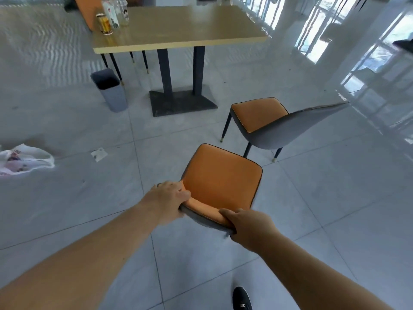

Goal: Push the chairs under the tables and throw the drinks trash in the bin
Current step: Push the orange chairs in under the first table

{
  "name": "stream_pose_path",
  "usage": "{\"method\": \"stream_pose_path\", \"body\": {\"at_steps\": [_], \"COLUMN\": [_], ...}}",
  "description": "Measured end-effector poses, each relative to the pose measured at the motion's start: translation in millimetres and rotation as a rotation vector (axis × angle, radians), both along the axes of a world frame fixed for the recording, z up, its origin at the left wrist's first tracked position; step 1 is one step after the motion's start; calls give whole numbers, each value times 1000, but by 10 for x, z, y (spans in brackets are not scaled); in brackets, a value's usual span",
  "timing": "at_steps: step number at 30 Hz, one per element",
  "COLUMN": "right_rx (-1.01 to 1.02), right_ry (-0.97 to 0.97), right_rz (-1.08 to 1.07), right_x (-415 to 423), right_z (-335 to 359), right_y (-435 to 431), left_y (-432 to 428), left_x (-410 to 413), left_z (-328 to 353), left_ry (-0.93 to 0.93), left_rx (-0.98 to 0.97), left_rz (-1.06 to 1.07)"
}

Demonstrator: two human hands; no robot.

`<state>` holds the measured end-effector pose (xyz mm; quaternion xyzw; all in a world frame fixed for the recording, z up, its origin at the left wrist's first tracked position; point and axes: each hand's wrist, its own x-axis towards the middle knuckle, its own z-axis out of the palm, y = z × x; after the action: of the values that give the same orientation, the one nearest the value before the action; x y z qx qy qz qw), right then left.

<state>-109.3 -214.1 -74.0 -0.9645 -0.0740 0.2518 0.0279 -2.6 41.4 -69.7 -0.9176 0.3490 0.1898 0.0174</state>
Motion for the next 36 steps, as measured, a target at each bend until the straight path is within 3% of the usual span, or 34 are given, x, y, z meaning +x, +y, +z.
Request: {"method": "stream_pose_path", "body": {"at_steps": [6, 13, 19, 25, 36], "right_rx": [69, 137, 171, 170, 117], "right_ry": [-18, -50, -58, -56, -30], "right_rz": [-56, 145, 200, 213, 199], "right_x": [497, 944, 1326, 2100, 3813], "right_z": [140, 49, 15, 20, 111], "right_y": [-479, -730, -847, -779, -275], "left_y": [-238, -350, -451, -403, 141], "left_x": [-122, -59, 180, 829, 2608], "left_z": [88, 82, 61, -26, -3], "left_ry": [154, 245, 197, 174, 164], "left_rx": [-16, -57, -106, -185, -212], "left_rz": [216, 437, 518, 597, 530]}}
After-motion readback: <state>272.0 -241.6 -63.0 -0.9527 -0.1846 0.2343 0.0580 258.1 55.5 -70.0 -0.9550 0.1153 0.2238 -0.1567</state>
